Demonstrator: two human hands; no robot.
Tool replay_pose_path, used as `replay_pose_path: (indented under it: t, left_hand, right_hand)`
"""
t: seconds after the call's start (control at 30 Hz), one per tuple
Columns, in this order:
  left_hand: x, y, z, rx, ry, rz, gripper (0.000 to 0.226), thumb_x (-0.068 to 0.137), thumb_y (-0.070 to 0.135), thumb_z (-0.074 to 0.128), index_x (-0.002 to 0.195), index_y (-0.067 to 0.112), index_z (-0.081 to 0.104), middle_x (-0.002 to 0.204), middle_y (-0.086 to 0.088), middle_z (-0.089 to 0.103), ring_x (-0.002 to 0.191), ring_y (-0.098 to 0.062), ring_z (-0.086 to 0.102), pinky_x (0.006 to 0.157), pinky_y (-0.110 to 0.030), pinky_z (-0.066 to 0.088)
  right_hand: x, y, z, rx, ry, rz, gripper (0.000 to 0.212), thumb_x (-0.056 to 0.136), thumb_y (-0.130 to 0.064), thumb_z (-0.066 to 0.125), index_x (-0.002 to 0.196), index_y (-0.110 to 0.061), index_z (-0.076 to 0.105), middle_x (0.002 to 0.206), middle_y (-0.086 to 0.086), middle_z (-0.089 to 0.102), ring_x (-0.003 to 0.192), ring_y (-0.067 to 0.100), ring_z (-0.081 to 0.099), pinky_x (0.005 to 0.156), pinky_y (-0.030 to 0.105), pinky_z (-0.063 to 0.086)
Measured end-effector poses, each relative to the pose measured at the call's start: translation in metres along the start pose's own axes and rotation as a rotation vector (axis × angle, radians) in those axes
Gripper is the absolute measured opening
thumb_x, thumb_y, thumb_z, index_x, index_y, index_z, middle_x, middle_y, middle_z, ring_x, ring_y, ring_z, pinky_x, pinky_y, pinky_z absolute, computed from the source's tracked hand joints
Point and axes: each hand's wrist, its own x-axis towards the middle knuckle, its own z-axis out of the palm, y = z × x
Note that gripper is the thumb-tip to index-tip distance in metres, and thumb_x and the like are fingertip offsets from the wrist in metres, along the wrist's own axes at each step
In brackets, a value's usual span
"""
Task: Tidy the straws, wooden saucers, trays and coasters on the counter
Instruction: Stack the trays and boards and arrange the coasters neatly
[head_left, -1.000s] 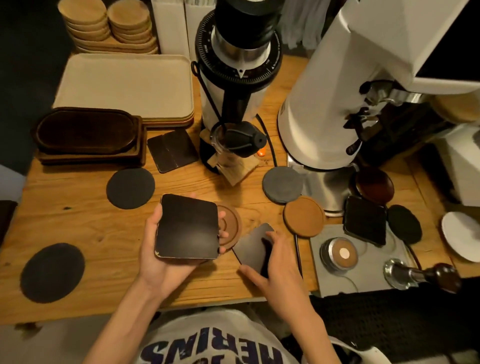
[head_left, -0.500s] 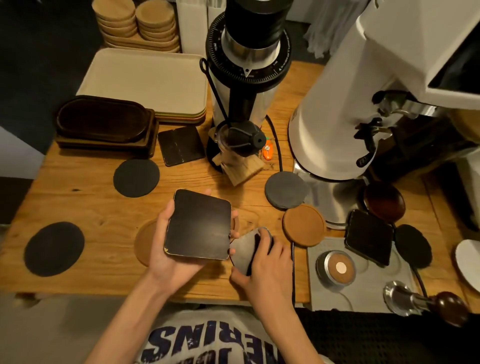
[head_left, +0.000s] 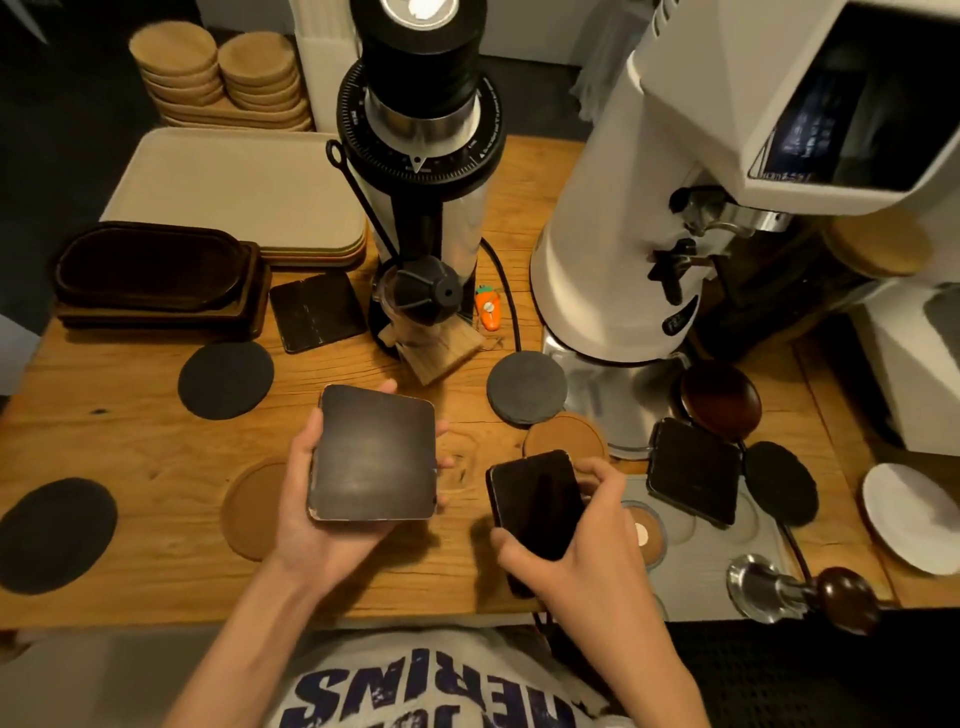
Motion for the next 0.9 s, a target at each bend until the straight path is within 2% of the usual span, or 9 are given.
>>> replay_pose_path:
  t: [0.07, 0.13, 0.27, 0.37, 0.57, 0.67, 0.73, 0.83, 0.9]
  left_hand:
    - [0.003, -0.009, 0.01, 0.097, 0.047, 0.017, 0.075, 0.074, 0.062, 0.068, 0.14, 0.034, 0.047, 0.138, -0.023, 0.053, 0.115, -0.041, 0.059, 0.087, -0.064, 0.049]
    - [0.006, -0.02, 0.022, 0.209, 0.1, 0.028, 0.081, 0.064, 0.063, 0.076, 0.137, 0.037, 0.051, 0.132, -0.017, 0.06, 0.115, -0.034, 0.062, 0.077, -0.049, 0.057]
    - [0.008, -0.041, 0.04, 0.274, 0.089, 0.001, 0.078, 0.062, 0.062, 0.079, 0.133, 0.043, 0.054, 0.135, -0.01, 0.06, 0.123, -0.03, 0.057, 0.087, -0.039, 0.055]
    - [0.009, -0.05, 0.048, 0.292, 0.069, -0.011, 0.073, 0.064, 0.059, 0.079, 0.131, 0.046, 0.054, 0.137, -0.01, 0.058, 0.125, -0.03, 0.055, 0.09, -0.037, 0.054]
    - [0.014, -0.055, 0.052, 0.301, 0.1, -0.03, 0.082, 0.058, 0.061, 0.082, 0.133, 0.042, 0.054, 0.129, -0.01, 0.064, 0.119, -0.029, 0.06, 0.081, -0.036, 0.056]
    - [0.018, -0.06, 0.053, 0.282, 0.107, -0.074, 0.08, 0.058, 0.061, 0.081, 0.131, 0.037, 0.057, 0.126, -0.014, 0.065, 0.116, -0.031, 0.062, 0.079, -0.039, 0.057]
    - [0.022, -0.063, 0.051, 0.22, 0.102, -0.116, 0.078, 0.059, 0.06, 0.082, 0.129, 0.033, 0.059, 0.125, -0.018, 0.064, 0.111, -0.033, 0.064, 0.078, -0.044, 0.057]
    - [0.025, -0.065, 0.047, 0.034, 0.055, -0.231, 0.073, 0.062, 0.056, 0.082, 0.126, 0.028, 0.063, 0.126, -0.024, 0.061, 0.108, -0.041, 0.063, 0.084, -0.058, 0.051]
    - [0.027, -0.065, 0.043, -0.071, 0.007, -0.285, 0.07, 0.067, 0.055, 0.079, 0.127, 0.025, 0.061, 0.13, -0.028, 0.056, 0.112, -0.047, 0.057, 0.093, -0.067, 0.042]
  right_hand:
    - [0.002, -0.01, -0.008, 0.086, 0.007, -0.014, 0.078, 0.056, -0.071, 0.072, 0.107, -0.057, 0.014, 0.121, -0.016, 0.045, 0.114, 0.005, 0.045, 0.08, 0.015, 0.04]
    - [0.005, -0.021, -0.008, 0.156, -0.02, -0.023, 0.076, 0.054, -0.075, 0.068, 0.107, -0.062, 0.014, 0.121, -0.014, 0.048, 0.114, 0.006, 0.048, 0.084, 0.018, 0.046]
    - [0.012, -0.035, 0.0, 0.188, -0.084, -0.033, 0.076, 0.058, -0.072, 0.066, 0.113, -0.049, 0.018, 0.123, -0.005, 0.052, 0.117, 0.015, 0.051, 0.092, 0.035, 0.054]
    - [0.014, -0.038, 0.002, 0.167, -0.099, -0.023, 0.078, 0.057, -0.075, 0.061, 0.115, -0.048, 0.017, 0.123, -0.004, 0.054, 0.117, 0.015, 0.05, 0.093, 0.036, 0.053]
    - [0.013, -0.03, -0.002, 0.128, -0.209, 0.014, 0.074, 0.069, -0.081, 0.053, 0.126, -0.043, 0.027, 0.128, -0.013, 0.047, 0.121, 0.01, 0.044, 0.097, 0.034, 0.05]
    - [0.011, -0.028, -0.007, 0.014, -0.166, -0.056, 0.074, 0.075, -0.083, 0.042, 0.133, -0.038, 0.035, 0.13, -0.02, 0.043, 0.124, 0.004, 0.034, 0.1, 0.025, 0.04]
    - [0.014, -0.024, -0.016, 0.013, -0.136, -0.074, 0.07, 0.078, -0.085, 0.035, 0.13, -0.04, 0.043, 0.13, -0.023, 0.044, 0.125, 0.0, 0.032, 0.099, 0.024, 0.038]
    - [0.03, -0.003, -0.038, 0.034, -0.01, 0.015, 0.062, 0.081, -0.083, 0.031, 0.126, -0.043, 0.046, 0.132, -0.02, 0.047, 0.127, 0.006, 0.039, 0.103, 0.033, 0.042]
    - [0.047, 0.022, -0.052, -0.035, 0.136, 0.12, 0.064, 0.087, -0.074, 0.04, 0.137, -0.033, 0.044, 0.141, -0.006, 0.045, 0.133, 0.018, 0.039, 0.108, 0.042, 0.041]
